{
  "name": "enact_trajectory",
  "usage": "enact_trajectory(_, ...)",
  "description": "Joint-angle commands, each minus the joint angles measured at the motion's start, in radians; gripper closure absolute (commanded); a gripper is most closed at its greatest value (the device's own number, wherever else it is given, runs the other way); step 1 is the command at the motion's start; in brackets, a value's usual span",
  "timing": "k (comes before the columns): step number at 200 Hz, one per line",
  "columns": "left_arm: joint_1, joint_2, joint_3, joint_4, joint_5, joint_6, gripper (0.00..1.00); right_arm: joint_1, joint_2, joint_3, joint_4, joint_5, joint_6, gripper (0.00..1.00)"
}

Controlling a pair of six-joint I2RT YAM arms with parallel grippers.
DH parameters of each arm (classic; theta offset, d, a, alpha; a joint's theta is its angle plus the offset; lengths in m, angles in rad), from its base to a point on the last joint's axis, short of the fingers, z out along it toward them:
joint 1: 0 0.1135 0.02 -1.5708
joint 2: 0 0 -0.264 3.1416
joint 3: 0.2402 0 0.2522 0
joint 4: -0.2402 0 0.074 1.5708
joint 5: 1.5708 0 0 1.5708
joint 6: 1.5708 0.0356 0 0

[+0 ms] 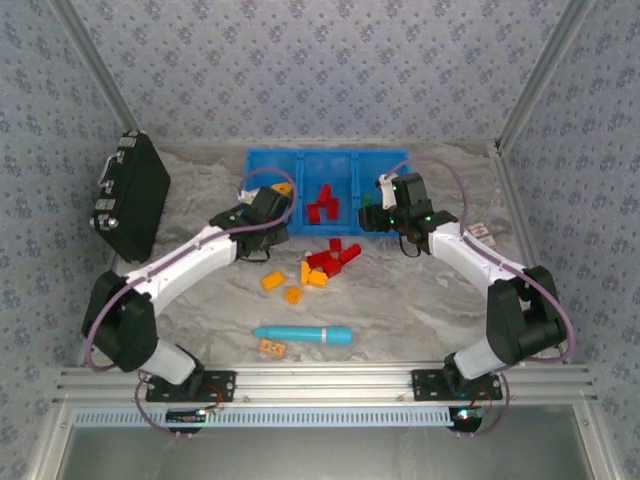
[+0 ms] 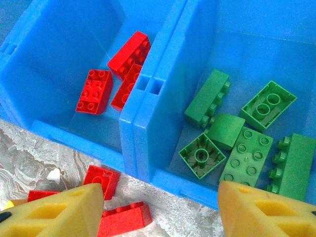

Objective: Sort the legos into containers by color
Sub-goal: Place the lego in the container.

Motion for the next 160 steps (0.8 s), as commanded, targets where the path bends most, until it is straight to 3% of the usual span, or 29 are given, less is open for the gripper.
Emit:
enact_trajectory(1, 0.036, 0.096, 0.082, 0.020, 0.006, 0.111, 0.82, 0.002, -0.025, 0.007, -0.042, -0.013, -0.002, 0.36)
enact_trajectory(39, 0.104, 0.248, 0.173, 0.070, 0.013, 0.150, 0.81, 0.032, -0.093, -0.039, -0.099, -0.006, 0.025, 0.36)
enact_trajectory(88, 0.166, 0.429, 0.295, 0.134, 0.098, 0.178, 0.80, 0.114, -0.338, -0.195, -0.154, 0.026, 0.093, 0.35)
enact_trajectory(103, 0.169, 0.483, 0.352, 0.110, 0.117, 0.190, 0.73, 0.147, -0.408, -0.256, -0.164, 0.050, 0.095, 0.35)
enact_trajectory(140, 0.174, 0.500, 0.372, 0.102, 0.132, 0.206, 0.44, 0.177, -0.499, -0.362, -0.232, 0.064, 0.127, 0.34)
enact_trajectory(160, 0.181, 0.458, 0.355, 0.103, 0.139, 0.220, 0.39, 0.209, -0.535, -0.393, -0.230, 0.059, 0.135, 0.33)
